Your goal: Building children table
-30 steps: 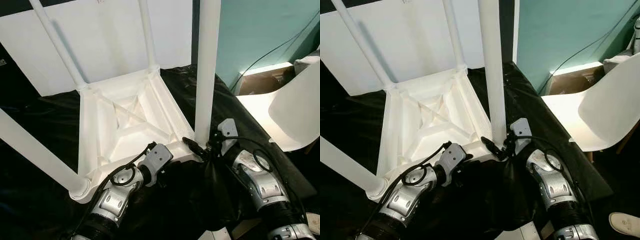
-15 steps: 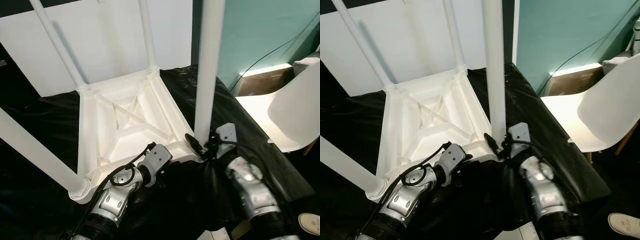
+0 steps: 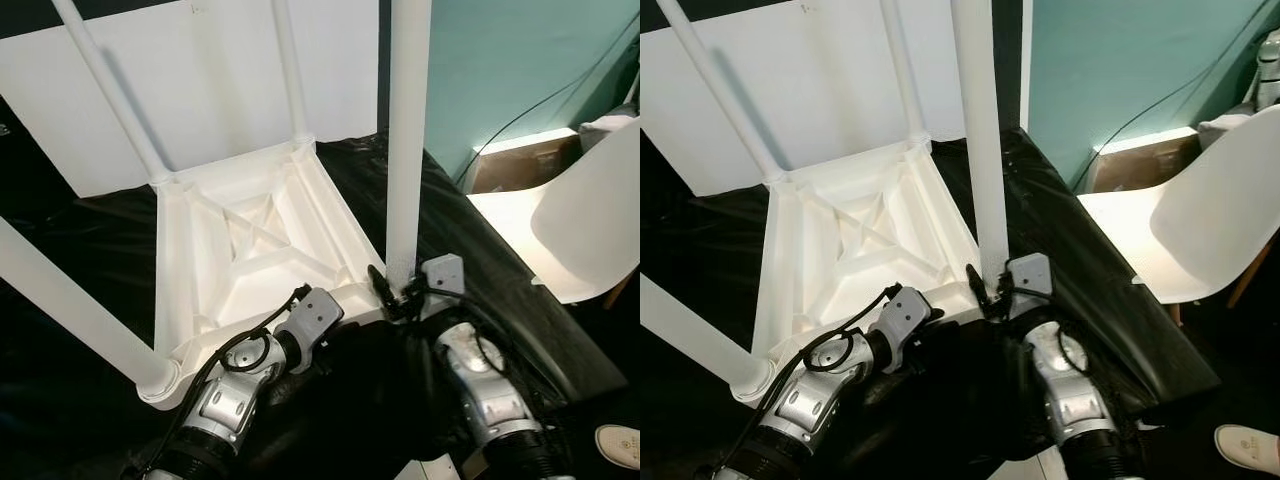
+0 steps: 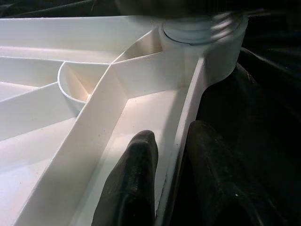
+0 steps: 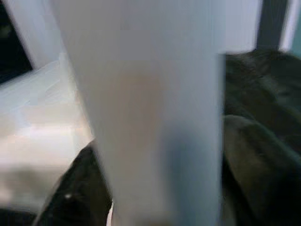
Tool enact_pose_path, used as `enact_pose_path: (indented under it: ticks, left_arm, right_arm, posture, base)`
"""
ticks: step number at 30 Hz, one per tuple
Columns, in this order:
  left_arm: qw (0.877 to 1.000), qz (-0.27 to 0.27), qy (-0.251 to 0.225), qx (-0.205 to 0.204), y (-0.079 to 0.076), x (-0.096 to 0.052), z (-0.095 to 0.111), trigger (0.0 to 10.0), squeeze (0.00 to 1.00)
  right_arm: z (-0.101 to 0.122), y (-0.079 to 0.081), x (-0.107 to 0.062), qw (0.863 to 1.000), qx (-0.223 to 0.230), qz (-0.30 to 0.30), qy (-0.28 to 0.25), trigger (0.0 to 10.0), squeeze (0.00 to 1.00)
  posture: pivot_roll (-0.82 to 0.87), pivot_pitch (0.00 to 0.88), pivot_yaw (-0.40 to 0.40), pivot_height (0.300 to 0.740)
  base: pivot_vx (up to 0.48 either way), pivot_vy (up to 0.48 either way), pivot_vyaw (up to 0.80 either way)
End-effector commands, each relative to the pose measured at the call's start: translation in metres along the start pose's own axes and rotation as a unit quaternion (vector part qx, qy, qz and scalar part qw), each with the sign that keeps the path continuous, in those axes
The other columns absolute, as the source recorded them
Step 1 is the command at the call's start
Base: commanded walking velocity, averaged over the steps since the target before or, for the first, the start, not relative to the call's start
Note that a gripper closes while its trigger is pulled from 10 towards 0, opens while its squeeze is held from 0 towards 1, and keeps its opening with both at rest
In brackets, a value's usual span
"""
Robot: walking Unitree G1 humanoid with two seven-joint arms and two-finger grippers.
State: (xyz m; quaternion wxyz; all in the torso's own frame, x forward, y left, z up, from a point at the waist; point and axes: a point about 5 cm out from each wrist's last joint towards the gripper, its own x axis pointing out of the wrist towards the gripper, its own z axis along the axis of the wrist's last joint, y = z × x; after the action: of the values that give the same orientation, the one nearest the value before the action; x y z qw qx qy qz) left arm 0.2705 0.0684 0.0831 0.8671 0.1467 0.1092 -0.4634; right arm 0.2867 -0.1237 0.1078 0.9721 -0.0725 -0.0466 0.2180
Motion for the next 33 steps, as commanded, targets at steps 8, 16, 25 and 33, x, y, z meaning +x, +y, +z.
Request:
enact_pose_path:
  ticks: [8,16,25,33]
  left_arm:
    - [0.999,0.000,0.044,-0.026,-0.007,0.006,-0.020,10.0,0.00]
    - [0.999,0.000,0.042,-0.027,-0.008,0.007,-0.020,10.0,0.00]
    - [0.999,0.003,0.043,-0.028,-0.007,0.007,-0.021,10.0,0.00]
    - [0.999,0.005,0.046,-0.027,-0.007,0.005,-0.023,10.0,0.00]
  right_arm:
    - [0.023,-0.015,0.013,0.986,-0.040,0.164,-0.015,10.0,0.00]
    - [0.022,-0.037,0.018,0.965,-0.092,0.243,0.030,4.0,0.00]
    - [0.021,-0.043,0.017,0.973,0.010,0.227,0.041,0.0,0.00]
    - [0.004,-0.009,-0.002,0.999,0.023,-0.021,-0.032,0.0,0.00]
  posture:
    - [-0.09,0.000,0.076,0.740]
    - [-0.09,0.000,0.063,0.740]
    - [-0.08,0.000,0.061,0.740]
    - [-0.07,0.000,0.067,0.740]
  base:
    - [0.000,0.000,0.00]
    - [0.000,0.000,0.00]
    - [0.000,0.000,0.00]
    - [0.000,0.000,0.00]
